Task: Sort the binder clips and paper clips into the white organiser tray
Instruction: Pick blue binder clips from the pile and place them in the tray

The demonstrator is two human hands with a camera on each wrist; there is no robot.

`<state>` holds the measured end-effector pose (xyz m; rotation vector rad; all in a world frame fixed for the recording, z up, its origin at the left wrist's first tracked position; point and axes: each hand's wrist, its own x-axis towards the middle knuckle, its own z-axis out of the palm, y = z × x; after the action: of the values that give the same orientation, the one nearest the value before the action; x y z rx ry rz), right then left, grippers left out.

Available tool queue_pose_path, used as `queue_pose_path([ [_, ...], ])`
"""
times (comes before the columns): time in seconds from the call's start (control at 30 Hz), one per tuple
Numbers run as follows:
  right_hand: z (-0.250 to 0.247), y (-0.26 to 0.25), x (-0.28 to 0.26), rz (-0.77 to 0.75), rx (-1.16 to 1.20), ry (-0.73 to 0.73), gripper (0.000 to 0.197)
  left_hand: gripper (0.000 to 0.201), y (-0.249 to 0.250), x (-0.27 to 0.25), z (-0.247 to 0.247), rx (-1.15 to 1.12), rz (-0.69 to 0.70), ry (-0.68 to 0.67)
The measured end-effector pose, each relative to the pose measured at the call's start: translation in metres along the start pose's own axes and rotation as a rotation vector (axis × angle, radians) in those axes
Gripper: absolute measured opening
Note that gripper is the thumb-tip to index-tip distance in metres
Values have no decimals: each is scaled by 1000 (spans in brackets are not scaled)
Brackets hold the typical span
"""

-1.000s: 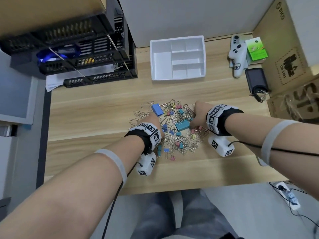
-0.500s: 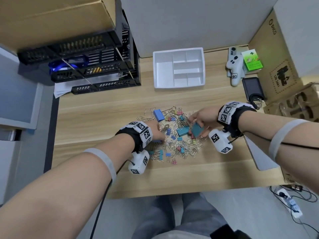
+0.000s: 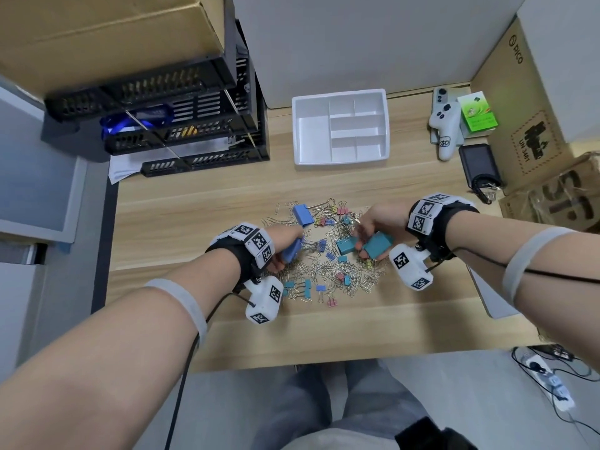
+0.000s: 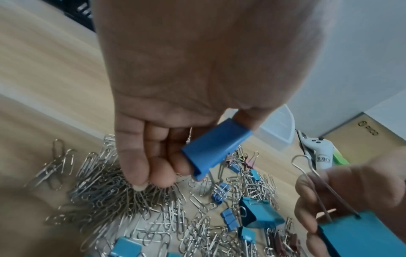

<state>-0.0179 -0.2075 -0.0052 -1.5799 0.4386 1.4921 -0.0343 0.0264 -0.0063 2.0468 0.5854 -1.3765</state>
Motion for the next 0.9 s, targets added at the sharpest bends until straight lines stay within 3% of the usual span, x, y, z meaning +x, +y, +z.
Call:
queue_pose_path([
  [0.1, 0, 2, 3, 53, -55, 89, 20, 41, -4, 1, -3, -153, -20, -21],
  [0.27, 2, 3, 3, -53, -115, 184, 14, 35, -9, -4, -7, -289, -29, -93],
  [0.37, 5, 5, 3, -107, -119, 231, 13, 43, -10, -3, -7, -352, -10, -171],
  [0.53, 12, 8, 13, -192, -67, 182, 28, 51, -14, 1, -4, -424, 53, -278],
  [0.73, 30, 4, 24, -279, -76, 80, 16, 51, -17, 1, -1, -499, 117, -373],
  [0.83, 34, 1, 25, -307, -85, 54, 5, 55, -20, 2, -2, -468, 98, -362],
  [0.9, 34, 1, 25, -308, -80, 81, 8, 52, -22, 1, -1, -448, 91, -329],
])
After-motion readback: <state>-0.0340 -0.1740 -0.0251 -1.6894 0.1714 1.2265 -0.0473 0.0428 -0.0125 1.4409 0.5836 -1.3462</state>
